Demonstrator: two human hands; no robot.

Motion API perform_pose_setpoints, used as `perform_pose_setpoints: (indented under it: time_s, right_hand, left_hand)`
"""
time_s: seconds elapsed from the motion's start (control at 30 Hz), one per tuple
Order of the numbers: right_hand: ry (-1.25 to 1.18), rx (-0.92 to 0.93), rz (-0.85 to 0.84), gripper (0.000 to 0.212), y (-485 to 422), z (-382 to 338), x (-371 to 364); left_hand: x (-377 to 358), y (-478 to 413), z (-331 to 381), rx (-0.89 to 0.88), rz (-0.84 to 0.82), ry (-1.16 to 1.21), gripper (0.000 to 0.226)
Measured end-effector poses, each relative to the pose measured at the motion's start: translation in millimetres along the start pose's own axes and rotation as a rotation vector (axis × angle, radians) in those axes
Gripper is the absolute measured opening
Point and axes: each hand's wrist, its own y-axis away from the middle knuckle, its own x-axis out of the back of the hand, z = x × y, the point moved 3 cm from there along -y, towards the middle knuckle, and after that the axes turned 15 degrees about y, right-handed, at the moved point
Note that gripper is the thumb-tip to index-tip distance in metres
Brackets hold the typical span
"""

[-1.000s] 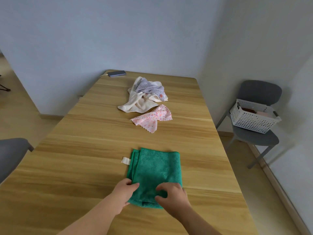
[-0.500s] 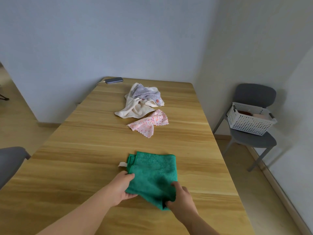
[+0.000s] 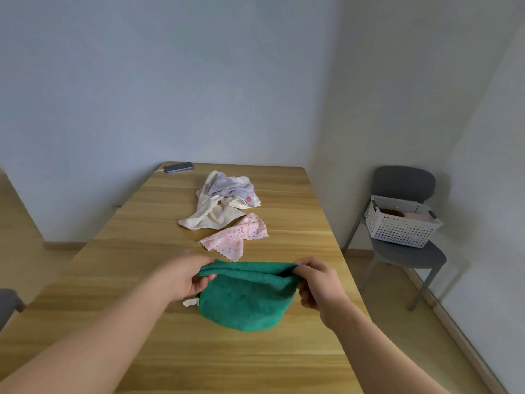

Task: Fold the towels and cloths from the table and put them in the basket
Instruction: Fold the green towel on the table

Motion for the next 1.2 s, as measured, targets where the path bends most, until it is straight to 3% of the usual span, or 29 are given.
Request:
perform_pose_setpoints:
  time_s: [0.13,0.3,0.5,0.6,0.73,0.87,0.93,1.1,1.2]
  right_hand:
    - [0.109,0.044,-0.069,0.017,5.5,-23.2,15.4]
    - [0.190,0.022,-0.018,0.022,-0.9,-21.0,23.7]
    - [-0.139,0.161,0.145,0.029,-9.4,-28.5,34.1]
    - [-0.138,0.255,0.175,0.022,-8.5,-23.8,36.5]
    - [0.202,0.129,0.157,0.015,-20.1,29.6,21.1]
    - [0.514,-0.057,-0.047,0.006,-17.8,97.6,-0.3]
    - [0.527,-0.081,-0.147,0.017,-12.2,116.0,-5.4]
    - [0.585,0.038,-0.203,0.053,-11.1,122.9,-8.2]
    - [0.780,0.231,-0.053,0.040,-14.1,113.7,-8.7]
  left_hand:
    - [-10.3,6.1,21.5,0.006,-0.063,0.323,0.012]
    - [-19.7,4.9,13.9,0.044,-0.138,0.035,0.004]
    - [-39.4,8.0,37.8,-0.261,-0.167,0.201,0.004]
    - [-37.1,3.6,29.2,-0.343,-0.175,0.212,0.005]
    - [-21.0,-21.4,-37.0,-0.154,-0.103,0.000,0.013]
    - [-1.7,-28.1,-100.1,0.058,-0.099,-0.258,0.012]
    - [4.1,-24.7,-113.5,0.112,-0.150,-0.373,0.023]
    - [12.4,-21.1,-113.1,-0.006,-0.274,-0.767,0.074]
    - [18.5,-26.5,-117.7,-0.152,-0.286,-0.960,0.074]
